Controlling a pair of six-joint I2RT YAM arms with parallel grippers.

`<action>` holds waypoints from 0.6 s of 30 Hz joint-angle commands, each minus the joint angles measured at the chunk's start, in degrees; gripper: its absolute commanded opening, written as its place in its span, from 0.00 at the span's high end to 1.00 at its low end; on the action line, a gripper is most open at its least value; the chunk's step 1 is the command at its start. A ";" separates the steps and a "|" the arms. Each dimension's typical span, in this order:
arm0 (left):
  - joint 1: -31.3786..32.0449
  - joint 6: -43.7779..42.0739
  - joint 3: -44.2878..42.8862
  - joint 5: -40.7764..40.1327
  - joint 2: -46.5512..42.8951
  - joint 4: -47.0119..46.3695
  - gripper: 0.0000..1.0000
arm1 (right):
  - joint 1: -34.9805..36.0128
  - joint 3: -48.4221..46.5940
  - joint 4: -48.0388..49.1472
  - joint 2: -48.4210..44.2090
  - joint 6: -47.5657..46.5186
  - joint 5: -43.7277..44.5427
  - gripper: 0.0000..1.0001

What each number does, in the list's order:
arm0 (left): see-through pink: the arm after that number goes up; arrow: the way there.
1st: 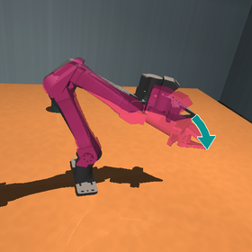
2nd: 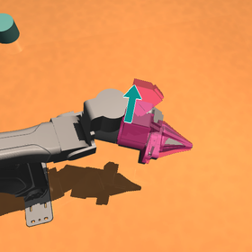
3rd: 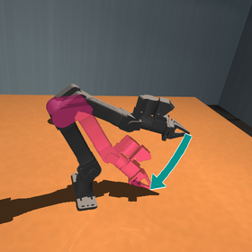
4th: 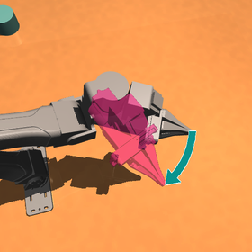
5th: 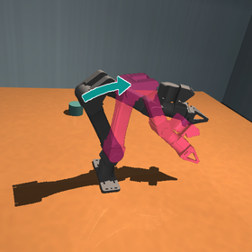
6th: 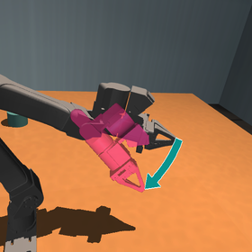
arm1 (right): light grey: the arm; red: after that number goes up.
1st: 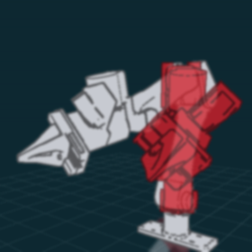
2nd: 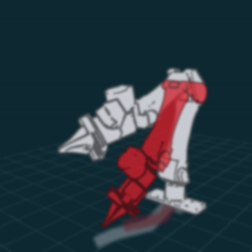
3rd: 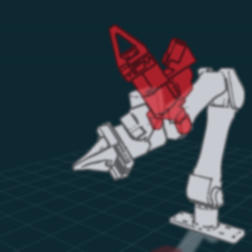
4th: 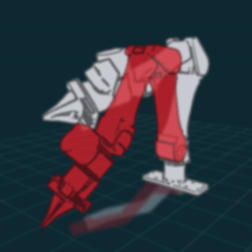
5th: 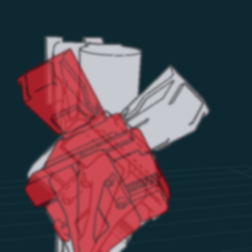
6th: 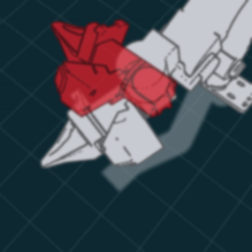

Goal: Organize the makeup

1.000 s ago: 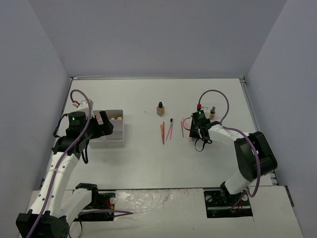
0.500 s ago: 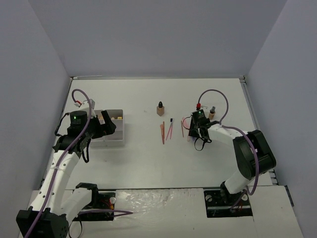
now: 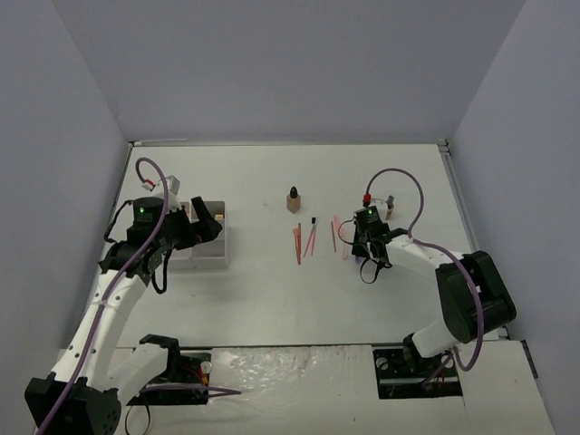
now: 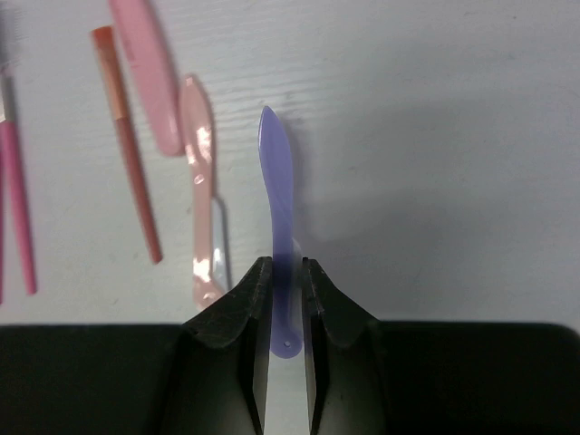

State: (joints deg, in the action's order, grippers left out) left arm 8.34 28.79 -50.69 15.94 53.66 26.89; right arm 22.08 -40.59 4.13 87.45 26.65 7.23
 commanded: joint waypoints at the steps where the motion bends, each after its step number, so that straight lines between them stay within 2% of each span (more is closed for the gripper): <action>1: 3.52 6.21 -6.91 2.81 1.97 -4.26 0.03 | 5.78 0.16 3.23 -13.07 -4.91 -0.94 1.00; 6: 9.48 10.86 -10.84 3.35 5.56 -7.65 0.03 | 16.08 -1.43 10.78 -21.19 -10.48 -6.18 1.00; 13: 19.38 14.99 -14.24 1.92 11.03 -12.72 0.07 | 21.75 -4.52 19.76 -22.78 -12.24 -15.47 1.00; 18: 24.22 17.53 -15.53 1.73 14.68 -17.16 0.18 | 23.05 -6.69 21.76 -21.49 -12.35 -17.88 1.00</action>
State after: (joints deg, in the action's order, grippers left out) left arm 29.75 42.48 -62.25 17.96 66.79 17.77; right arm 44.30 -43.07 18.11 65.38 15.74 -6.70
